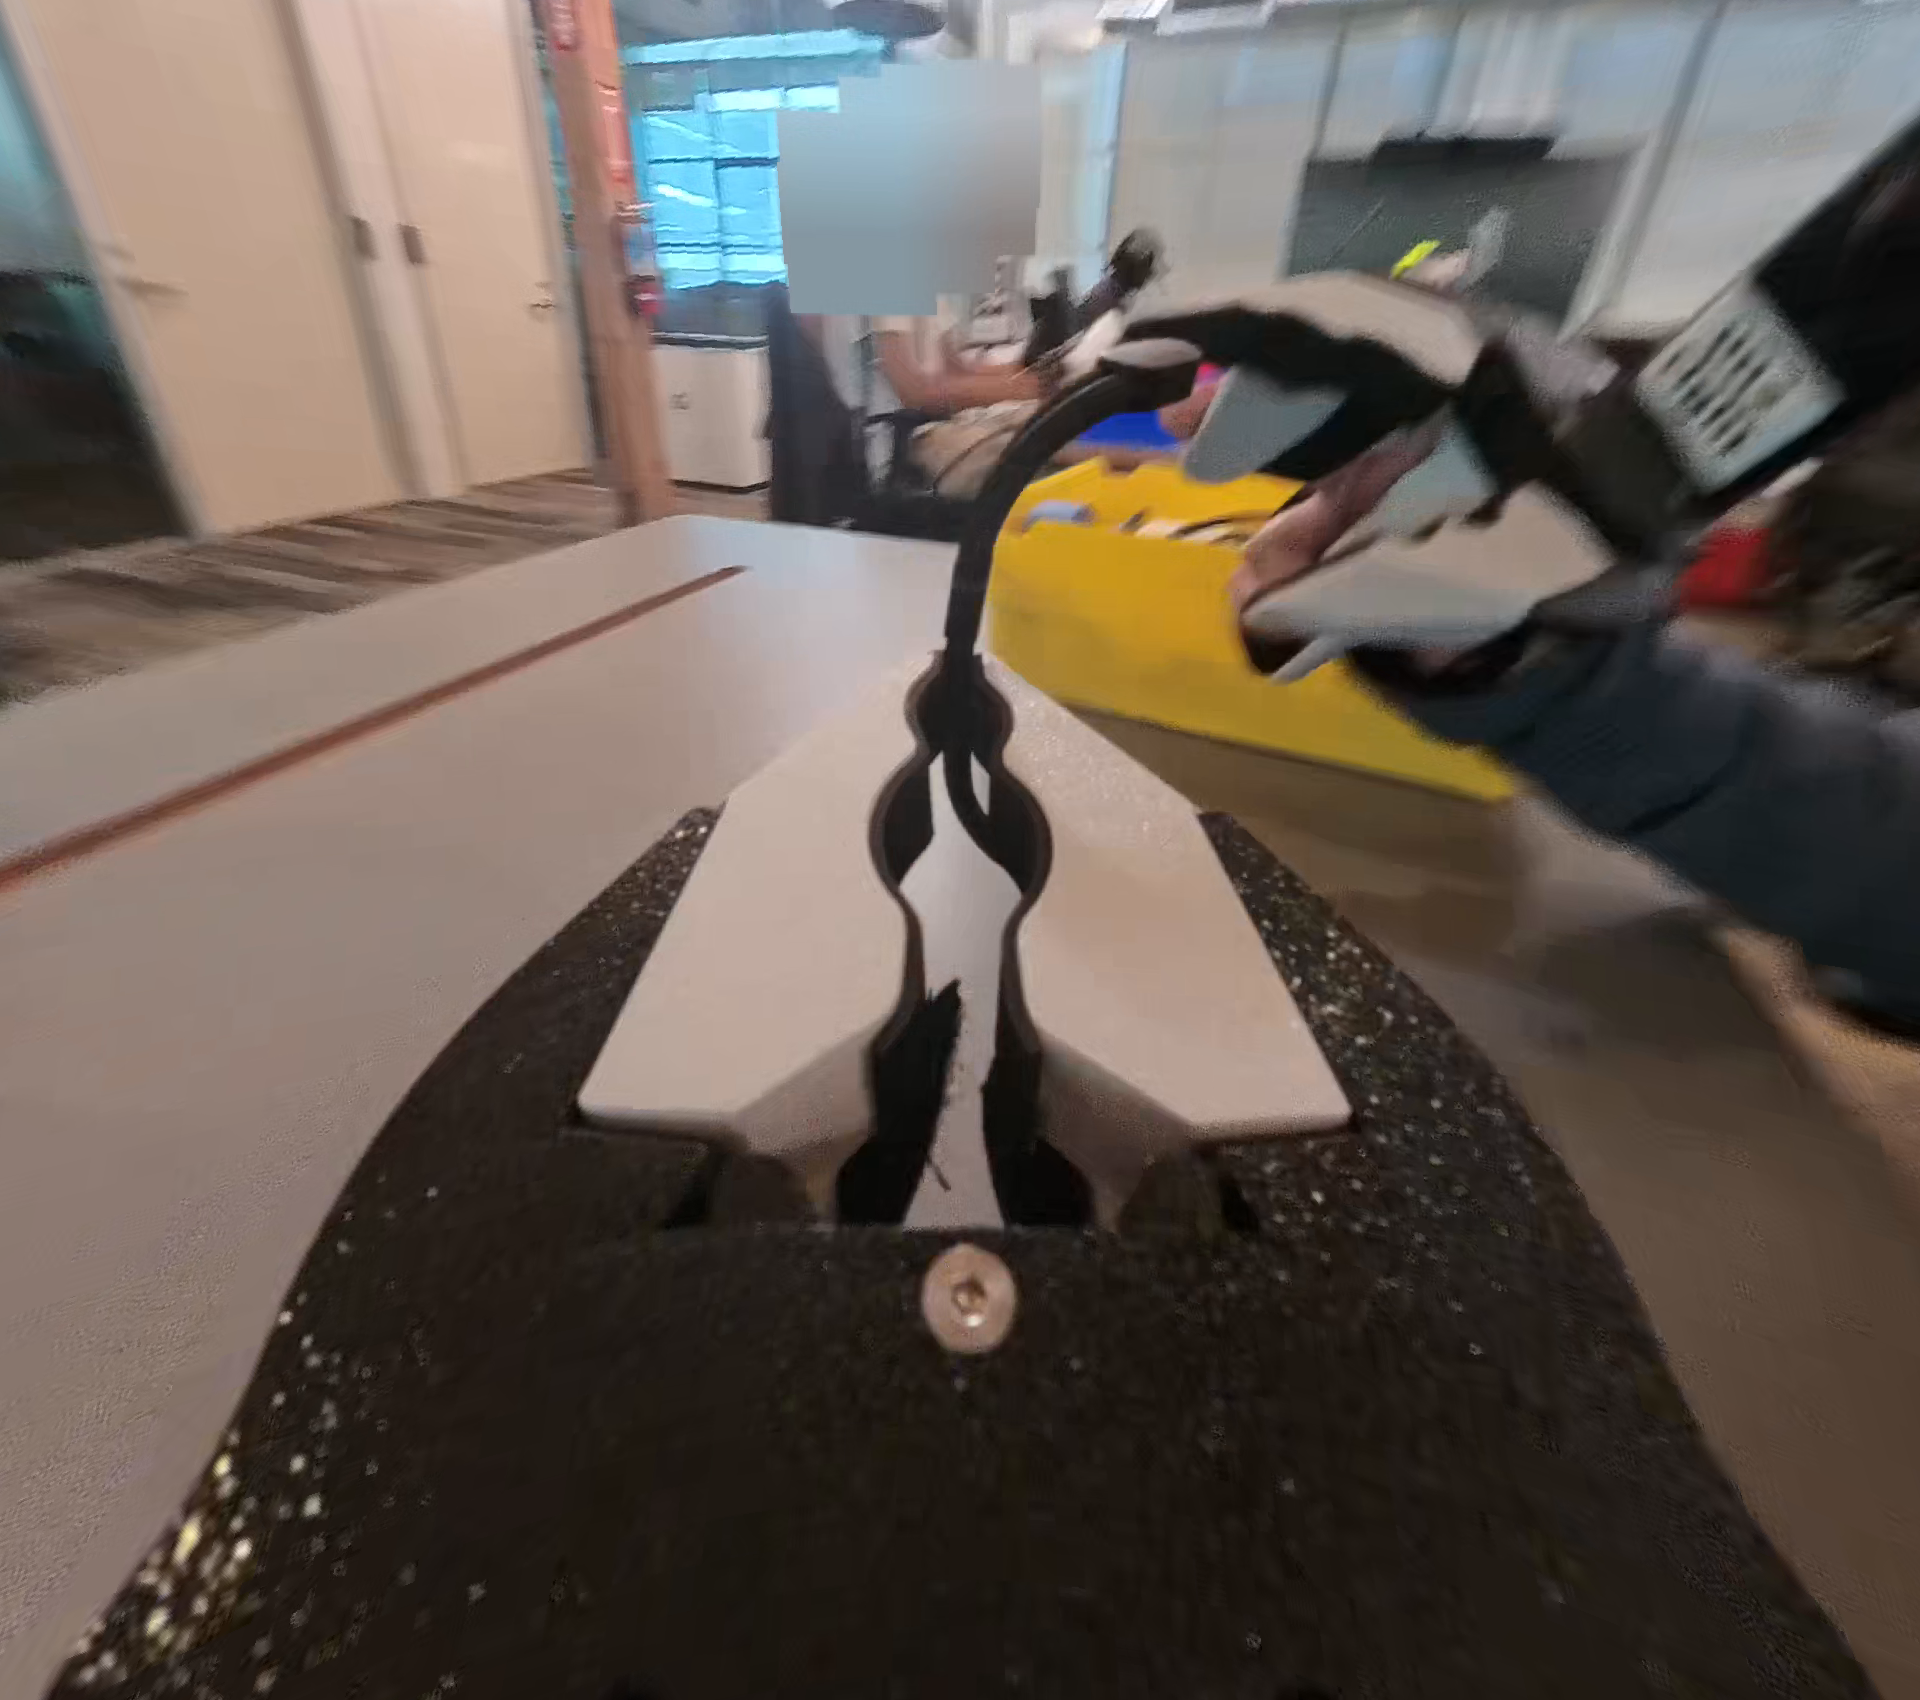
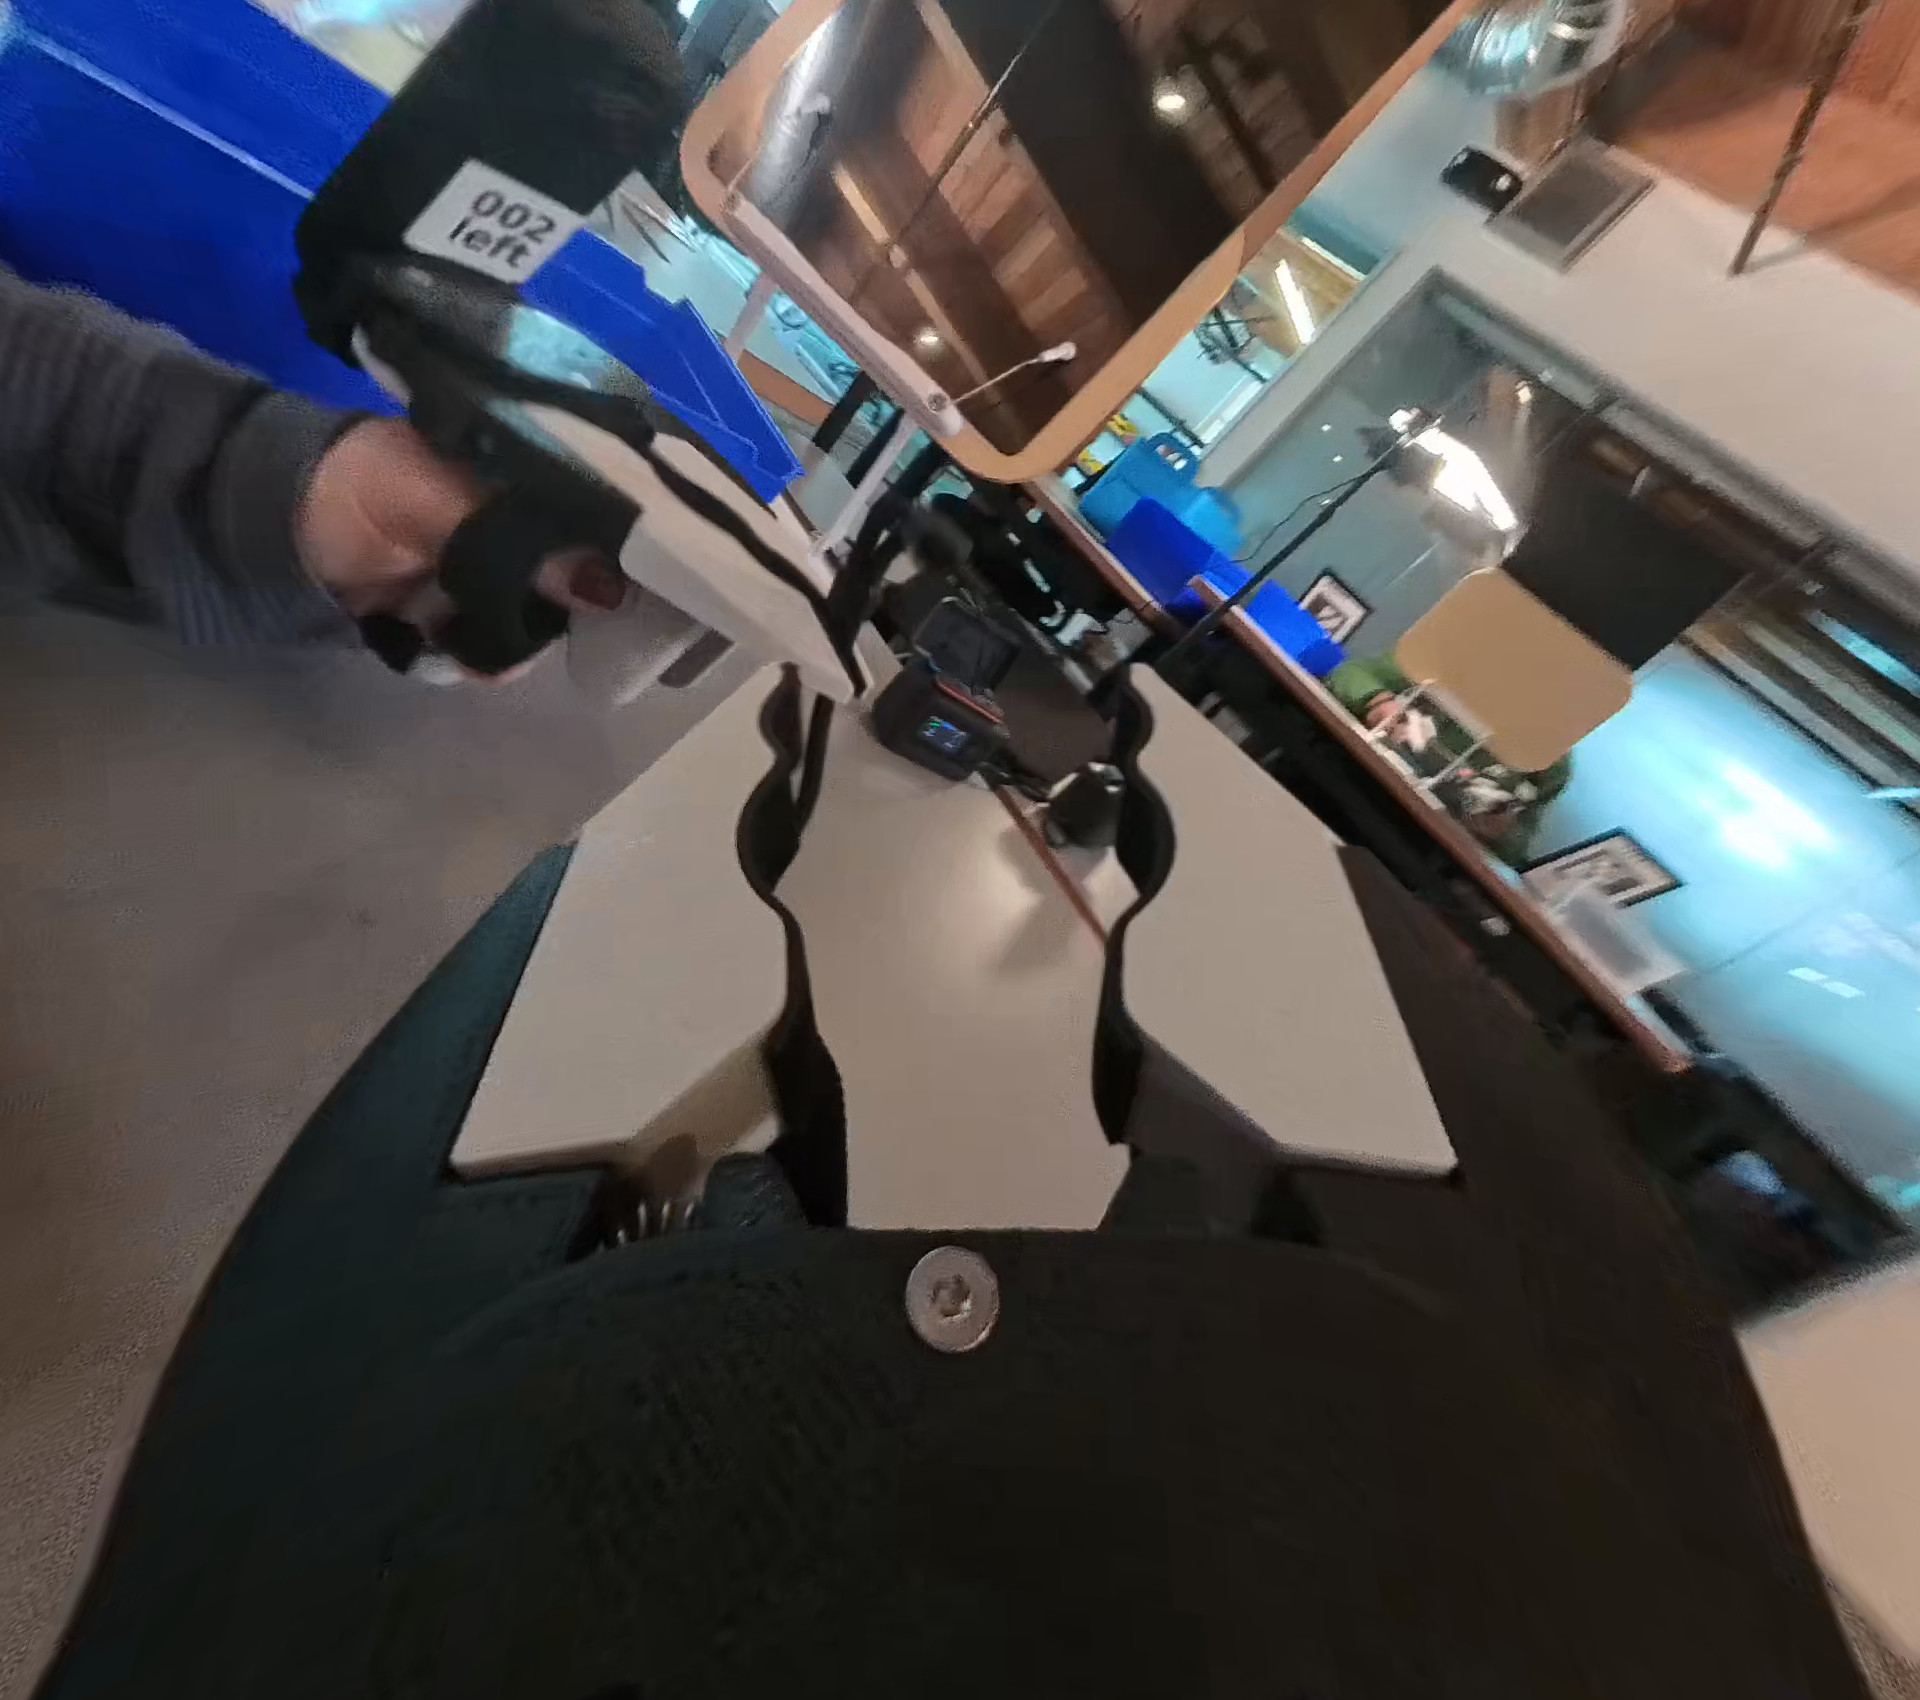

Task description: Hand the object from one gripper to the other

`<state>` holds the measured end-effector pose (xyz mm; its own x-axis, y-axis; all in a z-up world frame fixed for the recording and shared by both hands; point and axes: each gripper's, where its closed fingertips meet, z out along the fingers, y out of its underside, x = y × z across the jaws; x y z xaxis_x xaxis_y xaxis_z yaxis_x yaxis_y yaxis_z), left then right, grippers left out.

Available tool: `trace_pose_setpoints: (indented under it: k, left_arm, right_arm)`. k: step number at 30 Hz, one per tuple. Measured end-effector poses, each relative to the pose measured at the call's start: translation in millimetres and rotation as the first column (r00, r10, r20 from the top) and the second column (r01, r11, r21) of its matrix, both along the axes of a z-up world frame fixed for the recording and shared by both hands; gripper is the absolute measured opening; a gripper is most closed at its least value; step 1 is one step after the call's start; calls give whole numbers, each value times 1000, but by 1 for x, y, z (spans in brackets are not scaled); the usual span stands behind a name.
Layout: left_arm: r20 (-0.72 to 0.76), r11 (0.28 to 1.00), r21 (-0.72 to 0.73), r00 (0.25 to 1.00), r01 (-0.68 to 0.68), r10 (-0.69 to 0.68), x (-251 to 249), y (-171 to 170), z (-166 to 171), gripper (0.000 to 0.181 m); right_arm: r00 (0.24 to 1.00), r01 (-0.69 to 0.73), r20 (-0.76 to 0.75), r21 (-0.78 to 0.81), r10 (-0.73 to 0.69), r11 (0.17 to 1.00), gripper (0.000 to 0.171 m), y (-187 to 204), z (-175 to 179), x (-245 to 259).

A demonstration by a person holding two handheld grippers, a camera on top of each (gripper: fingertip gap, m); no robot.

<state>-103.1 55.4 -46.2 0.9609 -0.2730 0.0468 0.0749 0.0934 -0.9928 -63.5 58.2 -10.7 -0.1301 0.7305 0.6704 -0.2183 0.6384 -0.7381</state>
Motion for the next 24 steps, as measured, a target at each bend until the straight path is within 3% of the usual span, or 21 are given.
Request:
trace_pose_setpoints:
  k: [4, 7, 10, 13, 15, 17, 21, 24]
  left_arm:
    - [317, 965, 105, 912, 240, -261, 9, -10, 16, 0]
    - [491, 896, 186, 752, 402, -439, 15, -18, 26, 0]
    - [567, 851, 261, 641, 456, -518, 15, -23, 32, 0]
    - [627, 798, 325, 516, 508, -584, 12, -28, 38, 0]
    - [637, 784, 307, 496, 539, -590, 17, -28, 34, 0]
    - [630, 782, 243, 520, 574, -577, 27, -24, 26, 0]
    - [635, 752, 259, 479, 606, -606, 35, -25, 27, 0]
    - [569, 760, 241, 547, 604, -614, 39, -27, 25, 1]
  right_arm:
    - [994, 38, -114, 321, -1, 946, 66, -16, -9, 5]
    - [974, 158, -226, 604, -22, 781, 66, -27, -20, 4]
    - [963, 203, -269, 724, -2, 659, 67, -40, -33, -1]
    - [961, 218, -278, 764, 6, 607, 70, -45, -41, -6]
    - [954, 235, -301, 767, 12, 598, 67, -49, -40, -6]
    - [945, 260, -326, 775, 13, 577, 57, -53, -37, -6]
    - [941, 301, -337, 779, -39, 550, 0, -44, -36, -10]
    - [938, 313, -333, 701, -93, 641, 0, -33, -25, -11]
